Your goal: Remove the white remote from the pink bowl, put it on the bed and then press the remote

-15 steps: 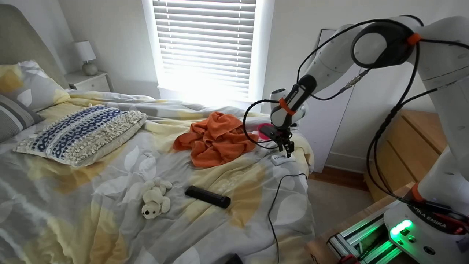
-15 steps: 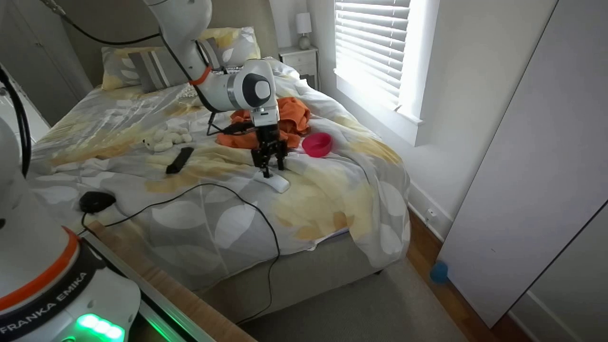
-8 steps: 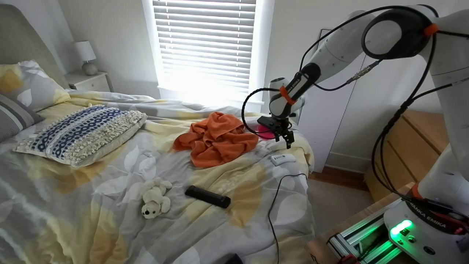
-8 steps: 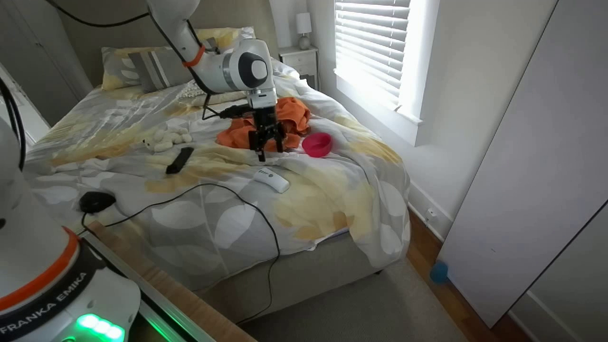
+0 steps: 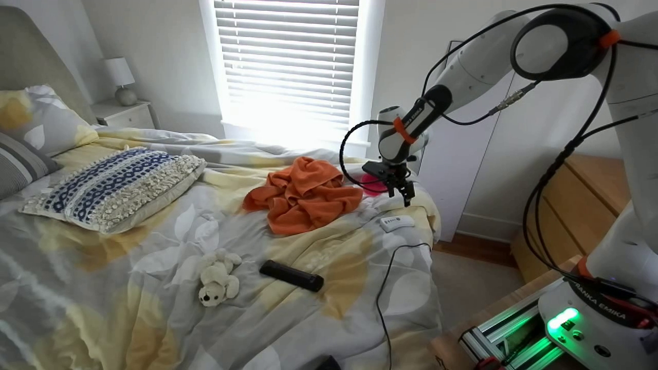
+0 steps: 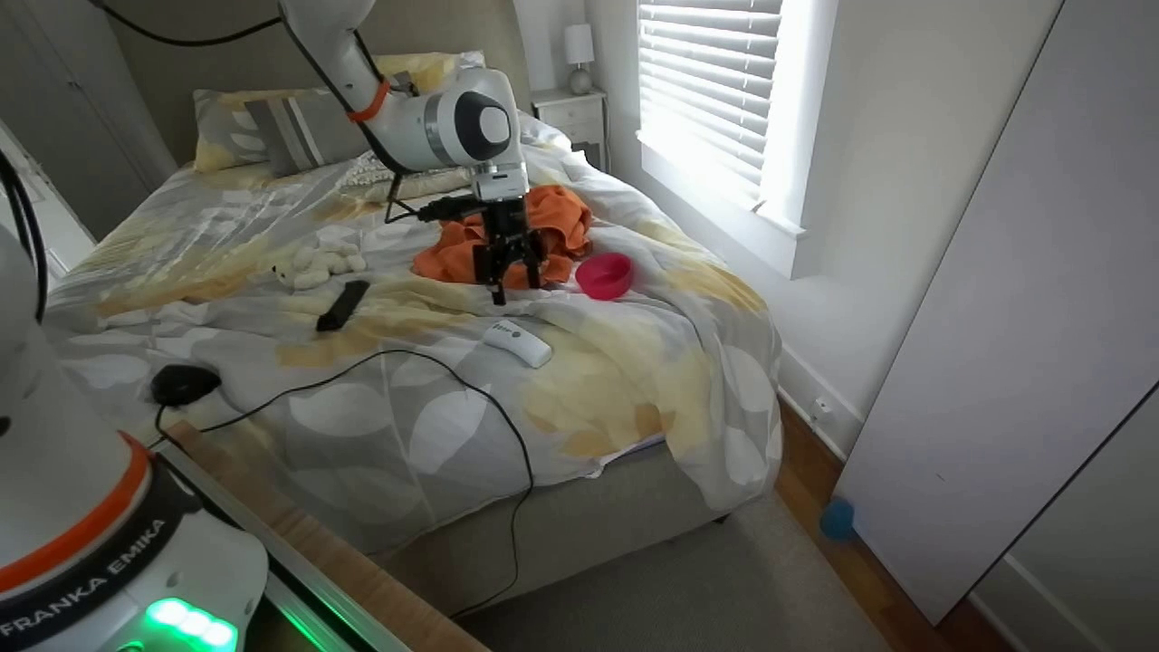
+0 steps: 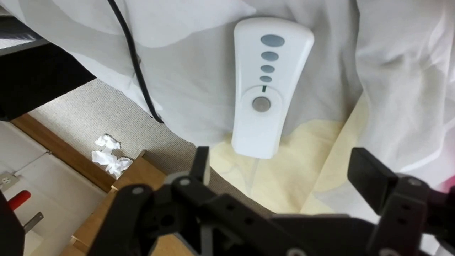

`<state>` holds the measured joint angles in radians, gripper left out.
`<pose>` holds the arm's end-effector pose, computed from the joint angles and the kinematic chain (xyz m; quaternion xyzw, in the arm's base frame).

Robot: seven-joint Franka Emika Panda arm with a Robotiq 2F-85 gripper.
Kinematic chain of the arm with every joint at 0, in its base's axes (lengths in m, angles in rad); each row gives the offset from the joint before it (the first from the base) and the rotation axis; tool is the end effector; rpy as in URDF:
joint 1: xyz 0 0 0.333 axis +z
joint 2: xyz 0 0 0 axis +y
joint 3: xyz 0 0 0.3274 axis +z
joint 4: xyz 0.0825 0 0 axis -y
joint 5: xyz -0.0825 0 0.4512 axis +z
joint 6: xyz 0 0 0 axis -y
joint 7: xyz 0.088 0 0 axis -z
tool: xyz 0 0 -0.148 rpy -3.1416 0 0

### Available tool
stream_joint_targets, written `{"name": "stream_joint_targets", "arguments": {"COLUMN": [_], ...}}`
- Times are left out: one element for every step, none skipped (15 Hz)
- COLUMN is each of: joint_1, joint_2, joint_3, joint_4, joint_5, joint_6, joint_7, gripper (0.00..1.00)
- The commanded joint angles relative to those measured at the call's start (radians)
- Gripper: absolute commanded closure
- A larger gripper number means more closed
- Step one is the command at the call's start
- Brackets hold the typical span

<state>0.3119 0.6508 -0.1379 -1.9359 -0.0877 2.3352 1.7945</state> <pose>0.6148 0.0970 0.0425 0.7126 -0.6870 -0.0094 0.1419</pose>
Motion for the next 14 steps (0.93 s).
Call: {"name": "stream_joint_targets", "arguments": {"joint_1": [-0.015, 0.007, 0.017, 0.017, 0.028, 0.040, 0.059, 0.069, 0.090, 0.107, 0.124, 0.150, 0.163, 0.179], "joint_2": [0.010, 0.013, 0.012, 0.011, 0.011, 0.008, 0.005, 0.001, -0.002, -0.005, -0.006, -0.005, -0.004, -0.002], "joint_3": [0.020, 0.007, 0.003, 0.010, 0.003, -0.008, -0.029, -0.038, -0.058, -0.075, -0.092, -0.118, -0.129, -0.143], "joint_4": [0.010, 0.000, -0.011, -0.022, -0.039, -0.059, -0.082, -0.106, -0.128, -0.147, -0.162, -0.173, -0.181, -0.186], "joint_5": [-0.019, -0.043, -0.057, -0.060, -0.073, -0.086, -0.107, -0.117, -0.140, -0.158, -0.177, -0.205, -0.222, -0.242], "joint_6": [0.000, 0.033, 0.055, 0.077, 0.106, 0.140, 0.178, 0.214, 0.238, 0.256, 0.272, 0.281, 0.282, 0.280], "joint_7": [-0.001, 0.027, 0.037, 0.032, 0.046, 0.067, 0.111, 0.140, 0.182, 0.217, 0.252, 0.297, 0.326, 0.360], "gripper": [0.00, 0.00, 0.00, 0.00, 0.00, 0.00, 0.25, 0.26, 0.34, 0.42, 0.50, 0.58, 0.65, 0.73]}}
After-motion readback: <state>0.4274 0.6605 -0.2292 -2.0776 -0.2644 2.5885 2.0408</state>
